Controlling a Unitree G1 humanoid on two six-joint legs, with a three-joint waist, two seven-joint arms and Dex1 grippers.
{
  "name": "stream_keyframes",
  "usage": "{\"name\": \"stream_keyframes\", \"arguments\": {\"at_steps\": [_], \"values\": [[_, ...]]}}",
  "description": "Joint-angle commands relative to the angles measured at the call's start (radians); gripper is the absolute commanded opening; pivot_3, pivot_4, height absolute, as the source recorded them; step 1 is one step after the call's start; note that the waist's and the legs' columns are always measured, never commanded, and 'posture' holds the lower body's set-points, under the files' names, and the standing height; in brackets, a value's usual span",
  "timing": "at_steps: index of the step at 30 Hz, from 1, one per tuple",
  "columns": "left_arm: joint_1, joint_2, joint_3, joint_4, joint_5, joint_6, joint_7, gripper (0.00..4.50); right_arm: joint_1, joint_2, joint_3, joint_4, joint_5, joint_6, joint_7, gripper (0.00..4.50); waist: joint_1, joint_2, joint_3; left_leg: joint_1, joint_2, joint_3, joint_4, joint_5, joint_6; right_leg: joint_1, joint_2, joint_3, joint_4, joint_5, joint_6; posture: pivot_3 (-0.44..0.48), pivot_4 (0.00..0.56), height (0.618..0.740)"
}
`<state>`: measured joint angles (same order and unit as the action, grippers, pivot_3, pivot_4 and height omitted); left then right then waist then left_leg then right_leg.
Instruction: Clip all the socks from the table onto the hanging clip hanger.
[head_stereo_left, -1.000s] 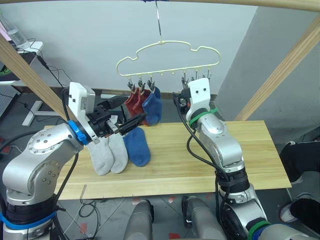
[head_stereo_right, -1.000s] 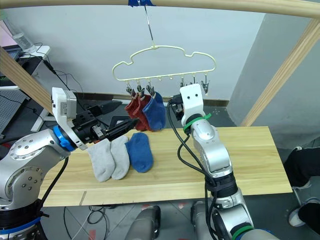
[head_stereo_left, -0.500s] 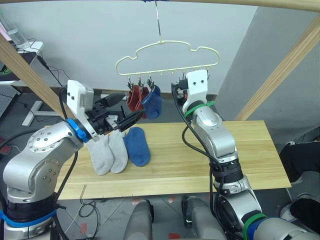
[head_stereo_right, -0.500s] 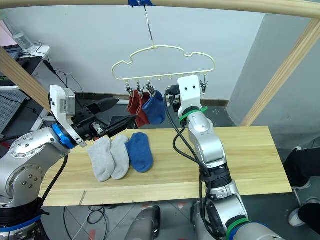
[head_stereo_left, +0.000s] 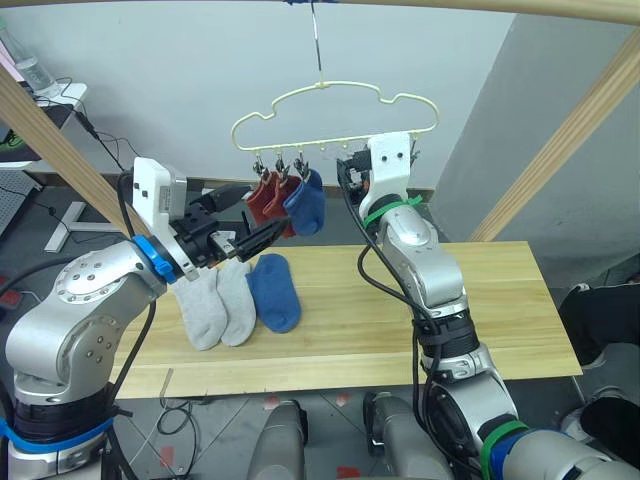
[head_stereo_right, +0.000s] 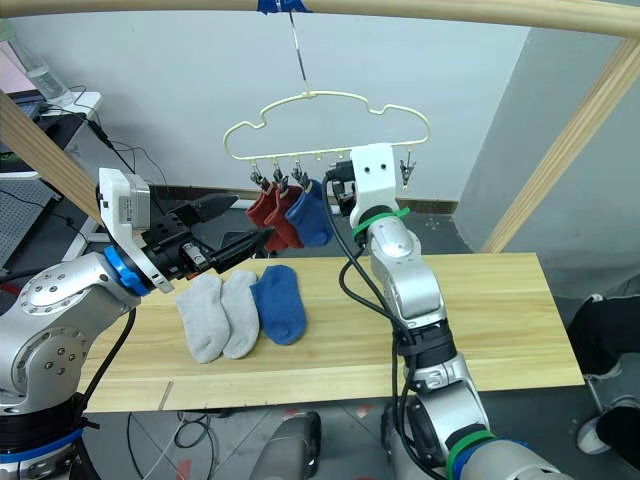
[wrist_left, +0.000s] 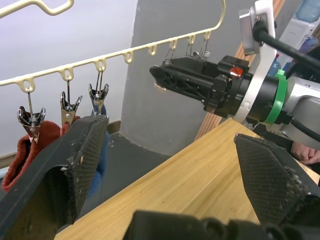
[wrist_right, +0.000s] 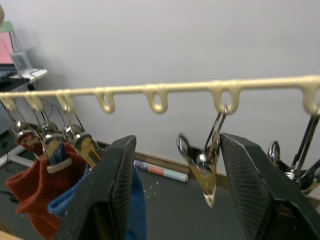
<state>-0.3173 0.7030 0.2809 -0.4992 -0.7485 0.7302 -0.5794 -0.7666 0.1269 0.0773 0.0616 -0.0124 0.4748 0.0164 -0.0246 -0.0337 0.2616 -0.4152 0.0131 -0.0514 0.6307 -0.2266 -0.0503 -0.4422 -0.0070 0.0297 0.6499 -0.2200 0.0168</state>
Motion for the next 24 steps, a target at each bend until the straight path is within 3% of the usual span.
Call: {"name": "stream_keyframes", "arguments": {"at_steps": [1,15,18,22,24], "values": [[-0.003,-0.001,0.012,-0.02,-0.004,-0.022,0.001,4.5,-0.025,0.008,-0.012,-0.002,0.013,-0.031,-0.008,2.72,0.0,0.0,0.0,0.0,0.0,0.0,0.0,0.0,0.0,0.0,0.0,0.0,0.0,0.0,0.0,0.093,0.228,0.74],[-0.002,-0.009,0.006,-0.02,0.002,-0.023,0.006,4.5,-0.051,0.008,-0.028,0.042,0.019,-0.066,-0.003,2.72,0.0,0.0,0.0,0.0,0.0,0.0,0.001,0.0,0.0,0.0,0.0,-0.001,0.002,0.0,-0.001,0.094,0.235,0.74],[-0.001,-0.011,0.005,-0.022,0.004,-0.022,0.008,4.5,-0.051,0.009,-0.027,0.041,0.021,-0.07,-0.002,2.17,0.0,0.0,0.0,0.0,0.0,-0.001,0.002,0.0,0.0,0.0,0.0,-0.001,0.005,0.0,-0.001,0.094,0.235,0.74],[-0.005,-0.013,0.004,-0.019,0.007,-0.022,0.008,4.5,-0.051,0.01,-0.026,0.043,0.022,-0.073,0.001,0.72,0.0,0.0,0.0,0.001,0.0,-0.001,0.005,0.0,0.0,0.0,0.0,-0.001,0.009,0.0,-0.001,0.093,0.235,0.74],[-0.007,-0.013,0.002,-0.018,0.009,-0.021,0.008,4.5,-0.049,0.009,-0.024,0.044,0.022,-0.069,0.005,0.23,-0.001,0.0,0.0,0.001,0.0,-0.002,0.008,0.0,0.0,0.0,0.0,-0.002,0.011,0.0,0.0,0.092,0.235,0.74]]}}
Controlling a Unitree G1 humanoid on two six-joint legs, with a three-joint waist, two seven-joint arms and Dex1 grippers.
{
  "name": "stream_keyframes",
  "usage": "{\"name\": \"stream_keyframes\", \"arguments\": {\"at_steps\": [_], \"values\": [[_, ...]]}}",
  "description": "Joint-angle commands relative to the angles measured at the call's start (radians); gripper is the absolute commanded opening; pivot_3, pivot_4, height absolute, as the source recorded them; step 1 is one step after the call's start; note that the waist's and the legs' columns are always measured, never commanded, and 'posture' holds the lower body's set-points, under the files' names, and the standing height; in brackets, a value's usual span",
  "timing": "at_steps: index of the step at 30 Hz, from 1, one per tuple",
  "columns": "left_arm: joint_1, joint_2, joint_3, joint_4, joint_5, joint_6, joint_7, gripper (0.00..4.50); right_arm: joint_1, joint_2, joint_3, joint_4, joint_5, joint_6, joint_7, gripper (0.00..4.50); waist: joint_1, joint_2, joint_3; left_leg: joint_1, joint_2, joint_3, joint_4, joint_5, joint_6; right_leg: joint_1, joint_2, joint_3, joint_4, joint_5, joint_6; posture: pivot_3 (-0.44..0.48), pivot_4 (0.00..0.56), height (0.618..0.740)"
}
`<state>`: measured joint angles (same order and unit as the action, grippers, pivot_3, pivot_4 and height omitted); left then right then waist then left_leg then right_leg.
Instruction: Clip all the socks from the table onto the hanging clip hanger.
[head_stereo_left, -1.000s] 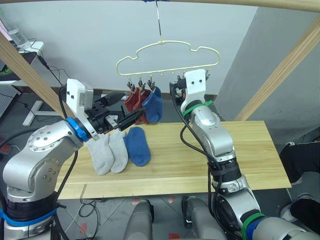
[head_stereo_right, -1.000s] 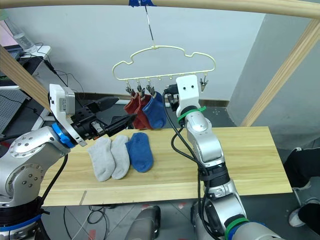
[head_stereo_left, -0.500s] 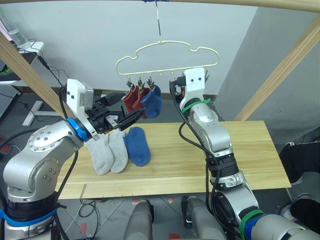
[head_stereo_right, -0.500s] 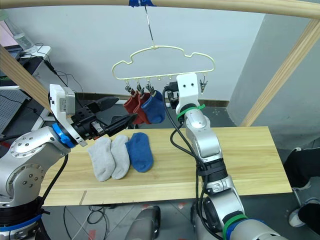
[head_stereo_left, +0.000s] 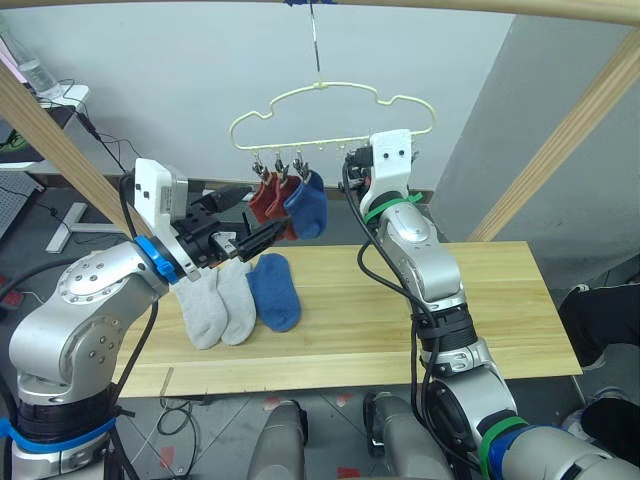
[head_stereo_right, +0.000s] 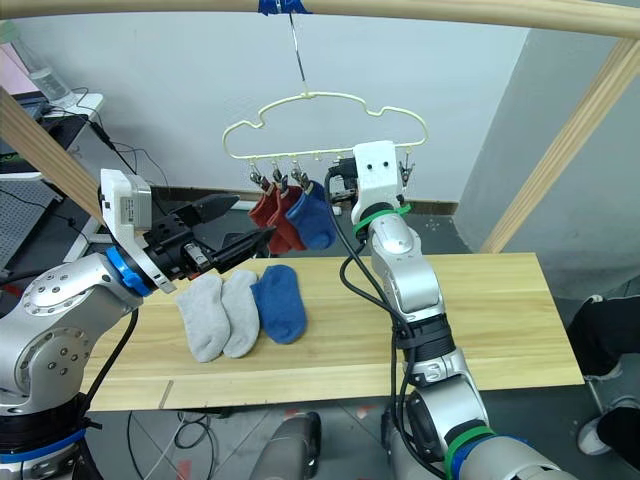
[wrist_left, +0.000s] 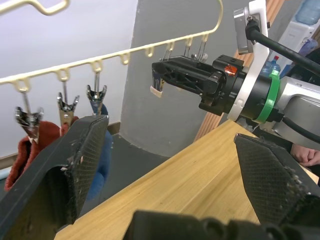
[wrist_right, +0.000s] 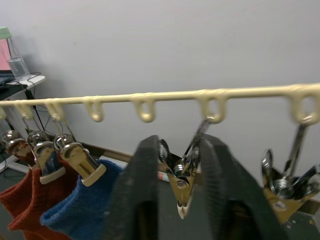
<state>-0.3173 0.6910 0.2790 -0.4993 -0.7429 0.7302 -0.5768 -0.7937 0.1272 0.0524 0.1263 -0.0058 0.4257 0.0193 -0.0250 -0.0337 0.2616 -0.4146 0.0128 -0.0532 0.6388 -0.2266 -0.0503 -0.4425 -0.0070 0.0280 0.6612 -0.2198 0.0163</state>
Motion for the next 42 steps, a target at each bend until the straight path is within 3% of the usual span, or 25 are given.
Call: {"name": "stream_keyframes", "arguments": {"at_steps": [1,8,13,18,23,28,34,38,42], "values": [[-0.008,-0.001,0.003,-0.017,0.004,-0.021,0.006,4.5,-0.022,0.009,0.0,-0.02,0.016,-0.02,0.003,0.05,0.0,0.0,0.0,0.0,0.0,0.0,0.001,0.0,0.0,0.0,0.0,0.0,0.001,0.0,0.0,0.093,0.236,0.74],[-0.01,-0.005,-0.003,-0.019,0.005,-0.018,0.011,4.5,-0.02,0.002,-0.004,-0.026,0.032,-0.011,0.02,0.01,-0.001,0.0,0.0,0.0,0.0,0.0,0.006,0.0,0.0,0.001,0.002,0.0,0.002,0.0,-0.001,0.094,0.239,0.74],[0.043,0.024,-0.004,-0.022,0.025,-0.011,-0.009,4.5,-0.013,-0.025,-0.031,-0.087,0.146,0.071,0.132,0.01,-0.002,0.0,0.0,0.0,0.001,0.0,0.006,0.0,0.0,0.001,0.003,0.0,0.002,0.001,-0.002,0.094,0.242,0.74],[0.199,0.018,-0.045,0.022,0.15,-0.092,-0.016,4.5,-0.045,-0.148,-0.114,-0.173,0.351,0.338,0.296,0.01,-0.002,0.001,0.0,0.0,0.001,0.0,0.005,0.0,0.0,0.0,0.003,0.001,0.001,0.001,-0.002,0.074,0.255,0.74],[0.254,-0.028,-0.104,0.123,0.262,-0.199,-0.007,4.5,-0.081,-0.246,-0.209,-0.175,0.541,0.574,0.39,0.01,-0.001,0.001,0.001,0.0,0.001,0.0,0.005,0.0,0.0,0.0,0.003,0.001,0.002,0.001,-0.002,0.054,0.261,0.74],[0.229,-0.071,-0.163,0.213,0.348,-0.258,0.005,4.5,-0.099,-0.295,-0.256,-0.156,0.657,0.698,0.433,0.01,-0.003,0.002,0.001,0.0,0.001,0.001,0.005,0.0,0.001,0.0,0.004,0.001,0.002,-0.002,0.001,0.043,0.265,0.74],[0.087,-0.2,-0.337,0.493,0.542,-0.293,0.104,4.5,-0.116,-0.331,-0.265,-0.141,0.718,0.748,0.457,0.01,-0.004,0.002,0.001,0.0,0.0,0.002,0.006,0.0,0.001,0.001,0.003,0.002,0.001,-0.001,0.002,0.015,0.265,0.74],[-0.022,-0.251,-0.369,0.705,0.661,-0.354,0.214,4.5,-0.102,-0.355,-0.219,-0.158,0.697,0.73,0.458,0.01,-0.006,0.002,0.001,-0.001,0.001,0.002,0.006,0.0,0.001,0.0,0.003,0.003,0.001,-0.001,0.001,-0.004,0.263,0.74],[-0.085,-0.303,-0.359,0.876,0.682,-0.393,0.239,4.5,-0.112,-0.346,-0.242,-0.161,0.73,0.746,0.432,0.01,-0.01,0.002,0.001,0.0,0.001,0.002,0.006,0.0,0.001,0.0,0.004,0.003,0.002,0.0,0.0,-0.023,0.259,0.74]]}}
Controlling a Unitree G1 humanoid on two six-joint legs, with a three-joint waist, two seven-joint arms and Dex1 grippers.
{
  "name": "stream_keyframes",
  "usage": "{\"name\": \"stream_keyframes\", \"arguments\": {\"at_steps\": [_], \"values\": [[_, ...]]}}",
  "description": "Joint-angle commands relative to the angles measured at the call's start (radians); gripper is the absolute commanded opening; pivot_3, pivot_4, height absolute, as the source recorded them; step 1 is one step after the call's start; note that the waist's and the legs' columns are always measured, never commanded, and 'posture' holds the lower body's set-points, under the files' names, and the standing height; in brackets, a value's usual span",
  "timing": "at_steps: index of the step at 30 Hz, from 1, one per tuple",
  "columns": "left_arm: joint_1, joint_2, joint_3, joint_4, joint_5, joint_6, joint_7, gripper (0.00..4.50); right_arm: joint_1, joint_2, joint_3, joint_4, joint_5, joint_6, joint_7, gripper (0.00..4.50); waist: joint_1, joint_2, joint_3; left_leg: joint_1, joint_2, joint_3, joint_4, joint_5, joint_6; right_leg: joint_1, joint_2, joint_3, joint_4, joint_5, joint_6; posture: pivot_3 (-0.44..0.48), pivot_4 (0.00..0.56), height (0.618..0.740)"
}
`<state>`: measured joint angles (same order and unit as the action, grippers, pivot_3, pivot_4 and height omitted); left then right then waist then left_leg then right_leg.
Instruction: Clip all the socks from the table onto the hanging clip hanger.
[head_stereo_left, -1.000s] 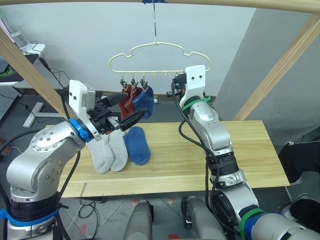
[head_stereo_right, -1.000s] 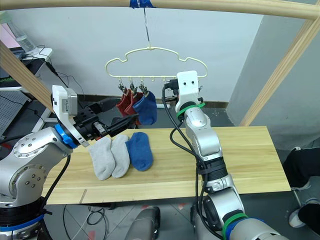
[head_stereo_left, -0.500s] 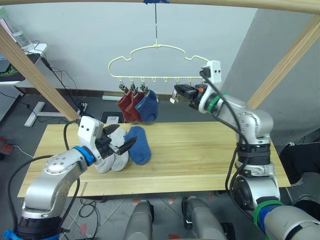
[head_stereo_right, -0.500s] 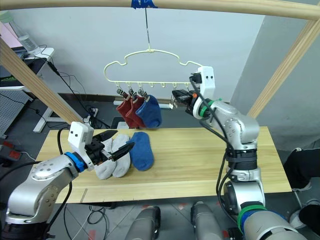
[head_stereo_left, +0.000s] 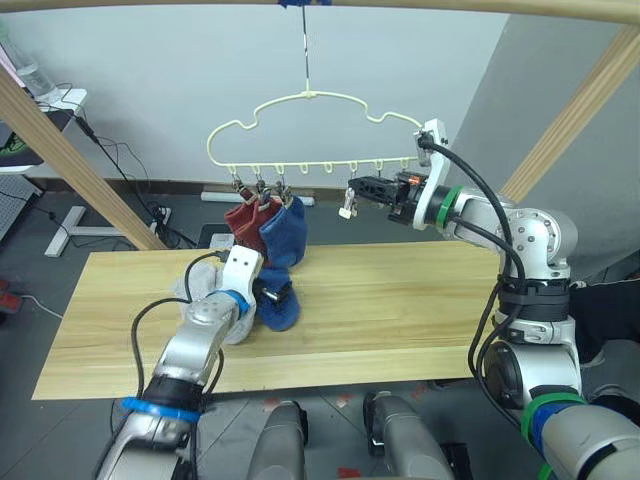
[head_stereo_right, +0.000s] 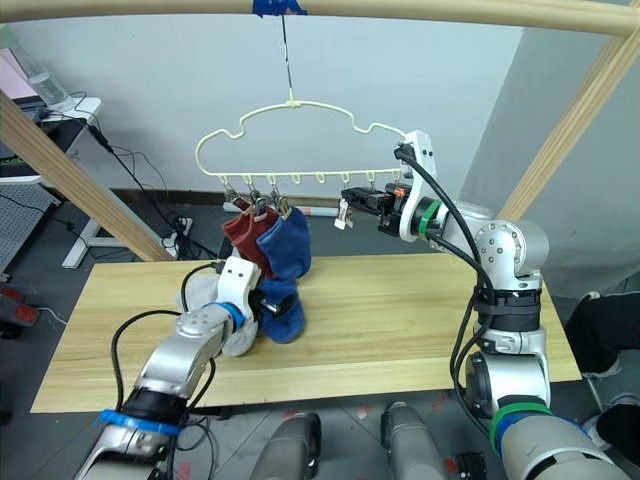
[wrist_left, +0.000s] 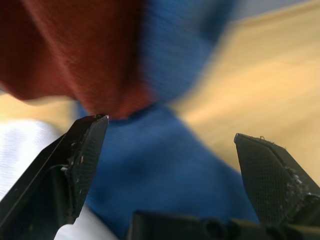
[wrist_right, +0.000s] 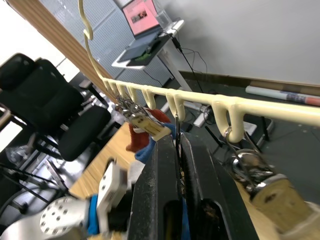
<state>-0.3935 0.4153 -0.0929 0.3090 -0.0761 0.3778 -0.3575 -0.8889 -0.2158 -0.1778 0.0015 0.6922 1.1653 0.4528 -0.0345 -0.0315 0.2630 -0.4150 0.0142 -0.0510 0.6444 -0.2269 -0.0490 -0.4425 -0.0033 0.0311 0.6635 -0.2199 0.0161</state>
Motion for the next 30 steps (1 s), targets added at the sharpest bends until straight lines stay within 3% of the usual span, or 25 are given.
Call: {"name": "stream_keyframes", "arguments": {"at_steps": [1,6,11,17,30], "values": [[-0.017,-0.042,0.025,0.089,0.015,-0.044,0.036,4.5,-0.016,-0.01,-0.006,-0.041,0.028,0.004,0.0,0.01,0.0,0.0,0.0,0.0,0.0,0.0,0.0,0.0,0.0,0.0,0.0,0.0,0.0,0.002,-0.003,-0.032,0.259,0.74],[-0.033,-0.066,0.025,0.141,0.034,-0.031,0.042,4.5,-0.015,-0.02,-0.004,-0.055,0.032,0.009,-0.004,0.01,0.001,0.0,0.0,-0.001,-0.001,0.0,0.0,0.0,0.001,0.0,-0.002,0.0,-0.001,0.002,-0.002,-0.04,0.257,0.74],[-0.03,-0.108,0.072,0.128,-0.04,0.085,0.002,4.5,-0.011,-0.018,-0.004,-0.07,0.034,0.015,-0.014,0.01,-0.001,0.0,0.0,0.0,-0.001,0.0,0.001,0.0,0.001,0.0,-0.001,0.0,0.0,0.002,-0.002,-0.041,0.251,0.74],[-0.005,-0.078,0.011,0.04,-0.027,0.103,-0.126,3.27,-0.013,-0.012,-0.004,-0.069,0.032,0.01,-0.024,0.0,-0.001,0.0,0.0,0.0,-0.001,0.0,0.001,0.0,0.001,0.0,-0.001,0.0,0.0,0.002,-0.002,-0.037,0.248,0.74],[0.061,0.013,-0.078,-0.02,0.055,-0.001,-0.241,1.44,-0.016,-0.014,-0.003,-0.057,0.028,-0.012,-0.032,0.0,-0.002,0.0,0.0,0.0,-0.001,0.0,0.0,0.0,0.001,0.0,-0.001,0.0,0.0,0.002,-0.002,-0.037,0.243,0.74]]}}
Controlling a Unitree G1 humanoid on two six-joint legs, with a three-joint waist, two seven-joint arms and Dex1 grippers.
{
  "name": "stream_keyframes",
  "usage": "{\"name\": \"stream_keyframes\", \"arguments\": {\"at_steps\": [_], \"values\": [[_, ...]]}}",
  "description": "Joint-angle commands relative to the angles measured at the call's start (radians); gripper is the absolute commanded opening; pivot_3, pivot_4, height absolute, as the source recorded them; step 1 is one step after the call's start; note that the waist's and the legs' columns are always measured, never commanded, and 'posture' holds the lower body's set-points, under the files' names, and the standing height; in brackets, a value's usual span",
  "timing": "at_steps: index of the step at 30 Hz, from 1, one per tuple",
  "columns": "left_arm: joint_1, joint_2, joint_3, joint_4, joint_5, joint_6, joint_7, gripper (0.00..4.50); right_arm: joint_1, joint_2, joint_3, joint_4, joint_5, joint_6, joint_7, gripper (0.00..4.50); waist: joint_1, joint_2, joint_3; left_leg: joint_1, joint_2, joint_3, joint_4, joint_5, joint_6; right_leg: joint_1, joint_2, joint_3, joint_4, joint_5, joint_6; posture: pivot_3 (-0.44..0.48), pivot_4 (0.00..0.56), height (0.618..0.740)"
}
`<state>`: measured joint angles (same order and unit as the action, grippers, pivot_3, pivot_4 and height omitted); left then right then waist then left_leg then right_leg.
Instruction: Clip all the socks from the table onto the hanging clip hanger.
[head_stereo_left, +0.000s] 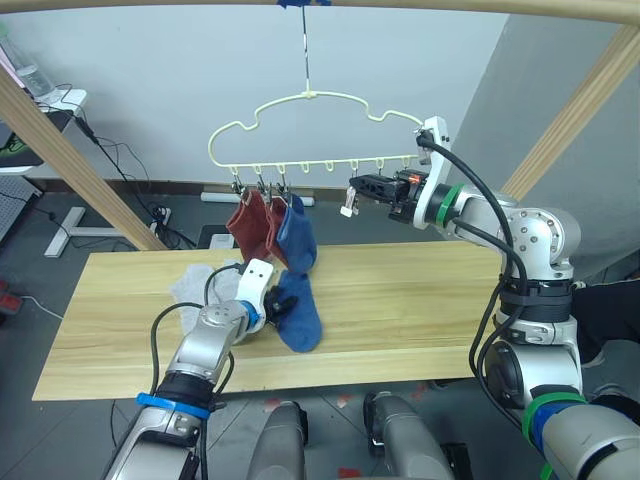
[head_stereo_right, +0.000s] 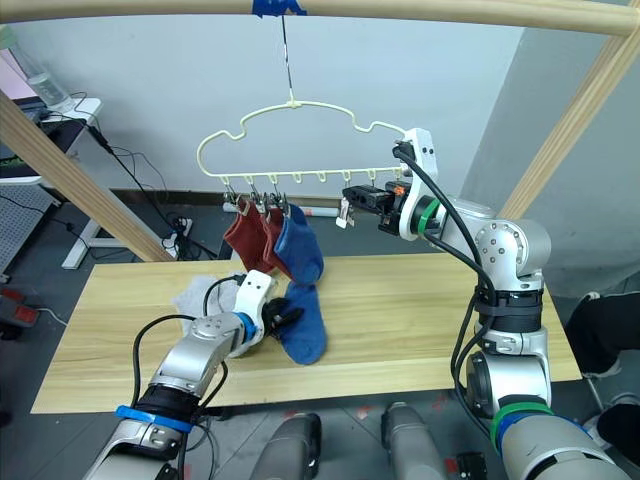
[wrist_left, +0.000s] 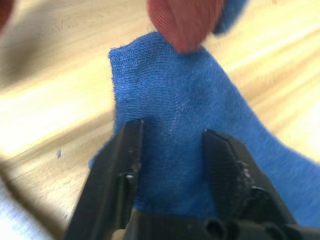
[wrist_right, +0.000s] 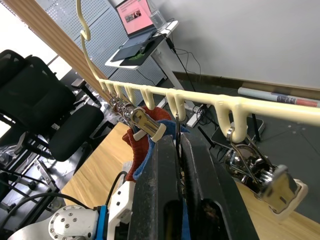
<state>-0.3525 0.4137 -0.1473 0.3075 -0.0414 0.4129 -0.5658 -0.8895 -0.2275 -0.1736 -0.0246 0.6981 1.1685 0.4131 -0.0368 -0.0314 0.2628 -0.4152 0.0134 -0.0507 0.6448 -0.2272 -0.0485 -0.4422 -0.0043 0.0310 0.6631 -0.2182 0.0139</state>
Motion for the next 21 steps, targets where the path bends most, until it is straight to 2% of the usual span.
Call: {"name": "stream_keyframes", "arguments": {"at_steps": [1,8,14,17,21], "values": [[0.024,0.021,-0.028,-0.02,0.025,-0.053,-0.042,1.3,-0.014,-0.004,-0.006,-0.031,0.021,-0.017,0.008,0.0,0.0,0.0,0.0,0.0,0.0,0.0,0.0,0.0,0.0,0.0,0.0,0.0,0.0,0.0,0.0,-0.037,0.243,0.74],[0.023,0.043,-0.023,-0.006,0.032,-0.142,-0.098,0.01,-0.019,-0.009,0.001,-0.012,0.011,-0.033,0.016,0.0,-0.003,0.0,0.0,0.0,0.0,0.0,0.0,0.0,0.0,0.0,0.0,0.0,0.0,0.0,0.0,-0.035,0.253,0.74],[0.005,0.025,0.014,-0.01,-0.017,-0.2,-0.142,0.01,-0.021,-0.013,0.004,0.002,0.005,-0.048,0.021,0.0,-0.004,0.0,0.0,0.0,0.0,0.0,0.0,0.0,0.0,0.0,0.0,0.0,0.0,0.0,0.0,-0.038,0.254,0.74],[0.006,0.02,0.052,-0.075,-0.088,-0.183,-0.189,0.01,-0.019,-0.017,0.007,0.004,0.001,-0.056,0.021,0.0,-0.005,0.0,0.0,0.0,0.0,0.0,0.0,0.0,0.0,0.0,0.0,0.0,0.0,0.0,0.0,-0.041,0.254,0.74],[0.026,0.067,0.096,-0.207,-0.178,-0.231,-0.307,0.01,-0.015,-0.024,0.007,0.002,0.006,-0.058,0.024,0.0,-0.007,0.0,0.0,-0.001,0.001,0.0,0.0,0.0,0.0,0.0,0.0,0.0,0.0,0.0,0.0,-0.04,0.256,0.74]]}}
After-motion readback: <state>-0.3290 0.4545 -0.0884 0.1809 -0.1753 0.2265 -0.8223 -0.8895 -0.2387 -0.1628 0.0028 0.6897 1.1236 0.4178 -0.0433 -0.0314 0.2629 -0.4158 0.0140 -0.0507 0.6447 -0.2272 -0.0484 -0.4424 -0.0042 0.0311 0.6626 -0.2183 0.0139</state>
